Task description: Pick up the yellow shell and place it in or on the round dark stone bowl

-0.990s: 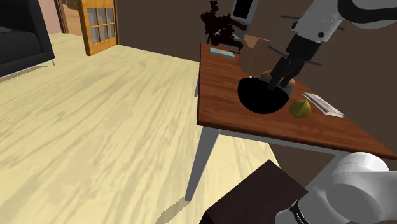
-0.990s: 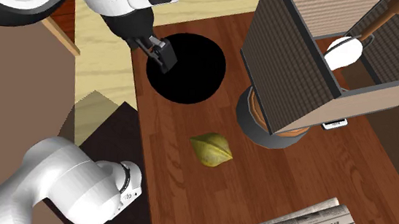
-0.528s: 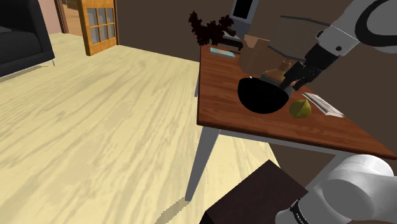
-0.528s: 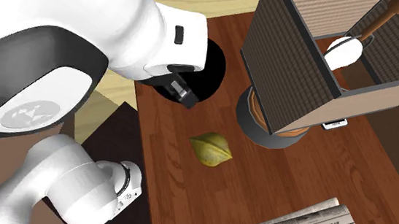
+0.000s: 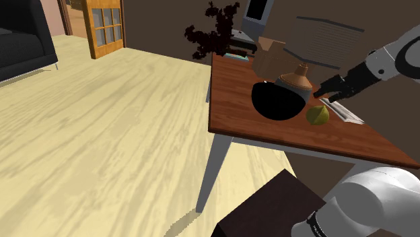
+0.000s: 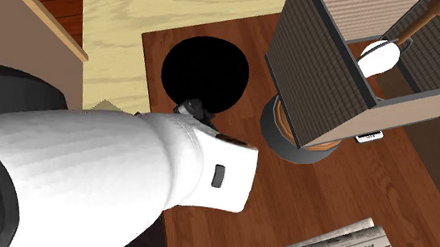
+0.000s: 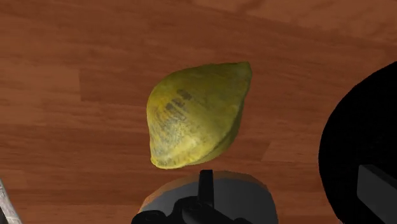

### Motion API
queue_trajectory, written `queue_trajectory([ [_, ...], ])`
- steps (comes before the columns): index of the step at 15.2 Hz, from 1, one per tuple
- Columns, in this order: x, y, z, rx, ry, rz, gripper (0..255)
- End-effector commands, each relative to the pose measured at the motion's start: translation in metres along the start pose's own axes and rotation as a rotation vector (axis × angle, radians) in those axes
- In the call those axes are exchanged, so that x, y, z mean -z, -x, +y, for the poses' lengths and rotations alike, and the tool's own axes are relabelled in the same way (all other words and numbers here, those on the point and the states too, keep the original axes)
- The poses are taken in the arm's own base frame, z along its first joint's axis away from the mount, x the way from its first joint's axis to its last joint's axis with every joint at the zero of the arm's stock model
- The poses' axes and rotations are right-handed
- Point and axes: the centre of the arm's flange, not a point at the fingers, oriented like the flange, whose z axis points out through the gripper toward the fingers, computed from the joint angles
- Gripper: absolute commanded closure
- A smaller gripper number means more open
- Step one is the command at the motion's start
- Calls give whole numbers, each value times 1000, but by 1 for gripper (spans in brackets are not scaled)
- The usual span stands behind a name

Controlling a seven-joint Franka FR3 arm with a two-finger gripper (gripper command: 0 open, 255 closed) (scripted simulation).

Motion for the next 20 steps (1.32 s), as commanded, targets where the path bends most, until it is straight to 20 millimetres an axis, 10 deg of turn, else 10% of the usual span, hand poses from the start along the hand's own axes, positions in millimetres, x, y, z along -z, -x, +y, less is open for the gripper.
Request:
queue_trajectory([
  [1,0,13,26,-58,-3,61,0],
  [4,-4,33,64,-142,-9,147,0],
  [20,-43,27,64,-142,-9,147,0],
])
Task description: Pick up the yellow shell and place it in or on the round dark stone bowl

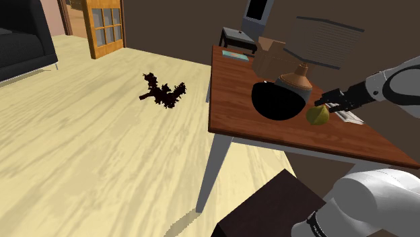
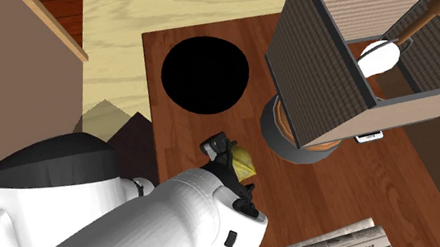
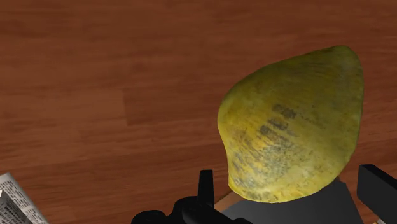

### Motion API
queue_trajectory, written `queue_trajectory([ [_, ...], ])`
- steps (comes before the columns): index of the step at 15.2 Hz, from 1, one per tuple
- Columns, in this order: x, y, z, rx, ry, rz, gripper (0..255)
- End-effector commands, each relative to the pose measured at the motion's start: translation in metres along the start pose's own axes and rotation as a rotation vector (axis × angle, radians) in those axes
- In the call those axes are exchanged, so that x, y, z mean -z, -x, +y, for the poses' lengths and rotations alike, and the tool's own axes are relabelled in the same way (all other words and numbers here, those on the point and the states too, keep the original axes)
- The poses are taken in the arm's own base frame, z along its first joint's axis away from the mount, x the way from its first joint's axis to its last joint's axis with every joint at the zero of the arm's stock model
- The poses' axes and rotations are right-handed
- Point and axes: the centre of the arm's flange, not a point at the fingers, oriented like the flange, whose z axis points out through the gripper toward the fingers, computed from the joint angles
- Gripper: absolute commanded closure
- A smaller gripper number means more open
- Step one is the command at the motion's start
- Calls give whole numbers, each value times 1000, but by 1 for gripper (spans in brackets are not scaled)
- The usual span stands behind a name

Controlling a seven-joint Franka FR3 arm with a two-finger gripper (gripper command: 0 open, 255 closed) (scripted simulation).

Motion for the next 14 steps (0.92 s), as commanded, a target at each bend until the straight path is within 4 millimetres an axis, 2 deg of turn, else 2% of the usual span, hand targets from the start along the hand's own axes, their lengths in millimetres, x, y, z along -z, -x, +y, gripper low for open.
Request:
queue_trajectory([
  [1,0,0,0,0,0,0,255],
  [10,0,0,0,0,0,0,255],
  [14,17,-12,-5,0,0,0,255],
])
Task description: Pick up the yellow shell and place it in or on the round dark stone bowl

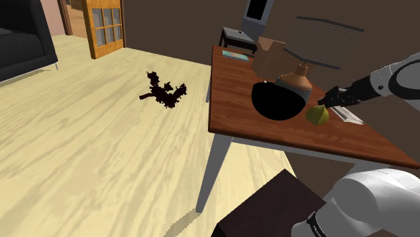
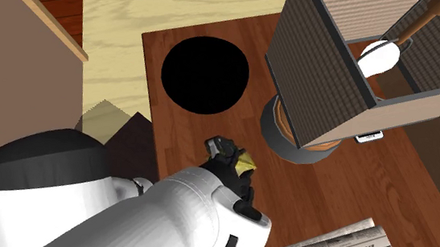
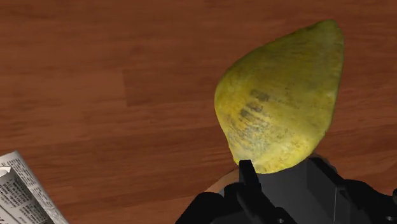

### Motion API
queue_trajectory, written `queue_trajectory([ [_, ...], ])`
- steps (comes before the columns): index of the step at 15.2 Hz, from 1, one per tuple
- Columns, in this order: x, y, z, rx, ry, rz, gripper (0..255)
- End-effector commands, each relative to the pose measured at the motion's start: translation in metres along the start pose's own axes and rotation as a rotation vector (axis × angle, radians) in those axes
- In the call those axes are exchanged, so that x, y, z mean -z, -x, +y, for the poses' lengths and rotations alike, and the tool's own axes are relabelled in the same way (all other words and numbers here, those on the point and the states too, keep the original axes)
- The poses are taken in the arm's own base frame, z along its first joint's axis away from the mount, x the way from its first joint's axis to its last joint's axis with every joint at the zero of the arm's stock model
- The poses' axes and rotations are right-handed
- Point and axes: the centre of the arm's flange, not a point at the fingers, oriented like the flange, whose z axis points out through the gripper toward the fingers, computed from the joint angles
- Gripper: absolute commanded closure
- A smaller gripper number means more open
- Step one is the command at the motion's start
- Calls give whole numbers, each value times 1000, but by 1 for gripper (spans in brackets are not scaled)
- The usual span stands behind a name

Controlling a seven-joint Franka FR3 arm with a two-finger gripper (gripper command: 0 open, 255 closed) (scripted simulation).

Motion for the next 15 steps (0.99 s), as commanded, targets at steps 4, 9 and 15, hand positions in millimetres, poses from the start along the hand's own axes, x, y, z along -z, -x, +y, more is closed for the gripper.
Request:
queue_trajectory([
  [4,18,-14,-6,0,0,-9,255],
  [9,21,3,19,322,-164,-38,0],
  [15,-4,8,21,408,-207,-45,0],
])
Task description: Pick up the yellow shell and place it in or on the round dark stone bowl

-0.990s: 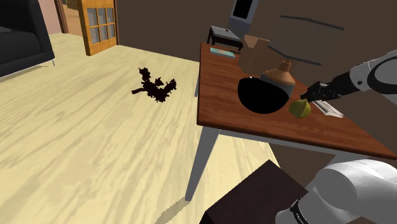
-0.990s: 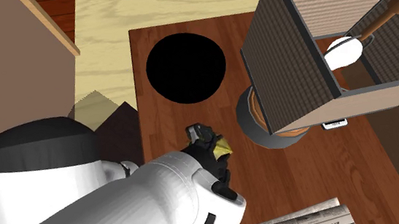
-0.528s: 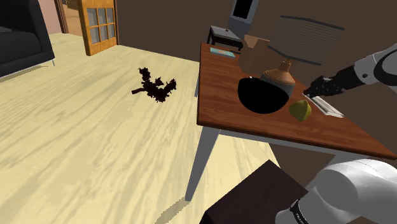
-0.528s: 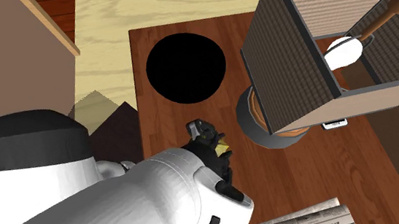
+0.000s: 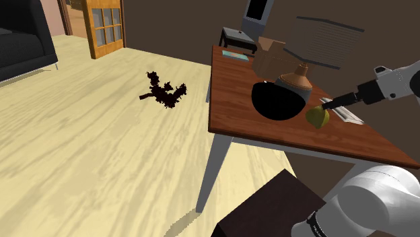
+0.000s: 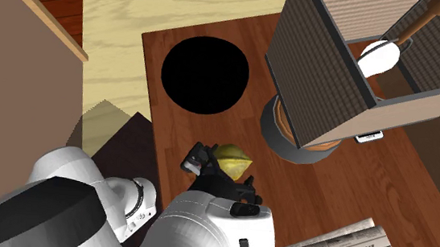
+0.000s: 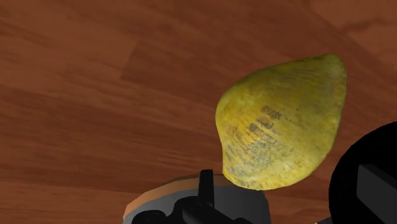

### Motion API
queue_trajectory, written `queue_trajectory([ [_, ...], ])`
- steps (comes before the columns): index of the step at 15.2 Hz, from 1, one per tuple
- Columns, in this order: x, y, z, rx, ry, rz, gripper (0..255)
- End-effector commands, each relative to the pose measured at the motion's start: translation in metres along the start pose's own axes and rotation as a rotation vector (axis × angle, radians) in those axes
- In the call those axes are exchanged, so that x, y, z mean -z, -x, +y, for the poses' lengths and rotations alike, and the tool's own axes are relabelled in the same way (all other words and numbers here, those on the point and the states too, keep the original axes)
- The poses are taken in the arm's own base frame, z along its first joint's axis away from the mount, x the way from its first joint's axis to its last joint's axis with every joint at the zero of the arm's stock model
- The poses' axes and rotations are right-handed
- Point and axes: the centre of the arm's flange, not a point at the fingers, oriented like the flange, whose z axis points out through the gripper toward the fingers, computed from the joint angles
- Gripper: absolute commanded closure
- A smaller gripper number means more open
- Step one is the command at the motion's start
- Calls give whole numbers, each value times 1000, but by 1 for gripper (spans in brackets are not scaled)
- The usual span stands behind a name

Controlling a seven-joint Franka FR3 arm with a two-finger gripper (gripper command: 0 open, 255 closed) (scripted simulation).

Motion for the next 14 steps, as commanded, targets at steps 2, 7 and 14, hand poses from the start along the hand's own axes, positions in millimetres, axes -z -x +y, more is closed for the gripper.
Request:
queue_trajectory([
  [2,-17,0,0,5,-2,0,0],
  [7,-20,0,0,5,-2,0,0],
  [14,-20,0,0,5,-2,0,255],
])
